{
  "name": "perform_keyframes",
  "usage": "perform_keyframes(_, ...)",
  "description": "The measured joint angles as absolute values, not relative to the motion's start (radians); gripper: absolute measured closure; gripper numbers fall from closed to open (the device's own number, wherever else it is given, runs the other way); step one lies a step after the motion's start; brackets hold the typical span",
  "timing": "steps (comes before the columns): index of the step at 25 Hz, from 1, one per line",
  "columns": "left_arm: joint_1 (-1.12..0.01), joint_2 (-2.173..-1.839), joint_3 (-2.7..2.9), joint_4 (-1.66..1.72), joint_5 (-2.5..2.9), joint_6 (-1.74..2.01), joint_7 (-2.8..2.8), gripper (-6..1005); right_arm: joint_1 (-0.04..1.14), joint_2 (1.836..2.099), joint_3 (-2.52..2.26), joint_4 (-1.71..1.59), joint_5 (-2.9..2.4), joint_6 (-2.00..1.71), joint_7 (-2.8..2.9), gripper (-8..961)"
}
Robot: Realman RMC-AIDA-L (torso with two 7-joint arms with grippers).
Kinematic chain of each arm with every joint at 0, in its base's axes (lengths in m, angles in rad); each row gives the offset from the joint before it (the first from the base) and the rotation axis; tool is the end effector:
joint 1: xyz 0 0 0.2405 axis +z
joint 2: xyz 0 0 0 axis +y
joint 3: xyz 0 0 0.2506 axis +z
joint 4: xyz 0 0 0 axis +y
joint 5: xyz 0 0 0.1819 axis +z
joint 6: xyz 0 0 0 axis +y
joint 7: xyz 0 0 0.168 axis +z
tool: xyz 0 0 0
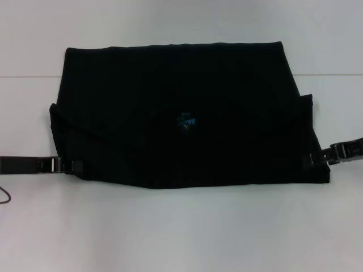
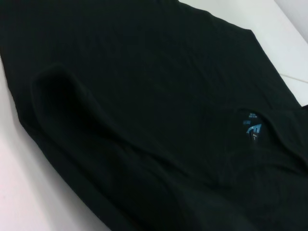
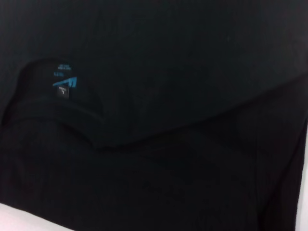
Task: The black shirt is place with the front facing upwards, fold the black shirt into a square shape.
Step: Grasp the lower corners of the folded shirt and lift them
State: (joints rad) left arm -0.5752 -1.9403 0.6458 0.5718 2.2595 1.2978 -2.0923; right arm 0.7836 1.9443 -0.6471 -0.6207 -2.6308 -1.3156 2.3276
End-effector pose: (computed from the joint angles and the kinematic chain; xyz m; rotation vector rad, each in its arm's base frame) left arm -0.3089 0.3454 0.0180 -2.2468 -1.5516 -0.3570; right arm 0.2796 0.3809 0.0190 -2.2801 1.5212 -0.0364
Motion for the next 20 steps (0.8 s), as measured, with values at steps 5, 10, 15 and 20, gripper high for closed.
perform_keyframes(5,-0.575,-1.943,0.646,0.571,2.259,1.298,-2.092,979,0.784,1.949,-0.645,-0.608,-2.631,-1.302,2.322,190)
perform_keyframes(10,-0.578,-1.943,0.646,0.571,2.258,1.298,-2.092,979,0.790,1.959,-0.647,-0.590,-2.631,-1.286,2.308,213)
perform_keyframes(15,-0.578,-1.943,0.646,0.569,2.258,1.299,-2.092,979,0.793,1.963,-0.647,-0.585,-2.635,-1.277,2.304,236)
perform_keyframes(20,-0.578,-1.943,0.646,0.569,2.258,1.299,-2.092,979,0.787,1.963,-0.647,-0.586,-2.636,-1.276,2.299,299)
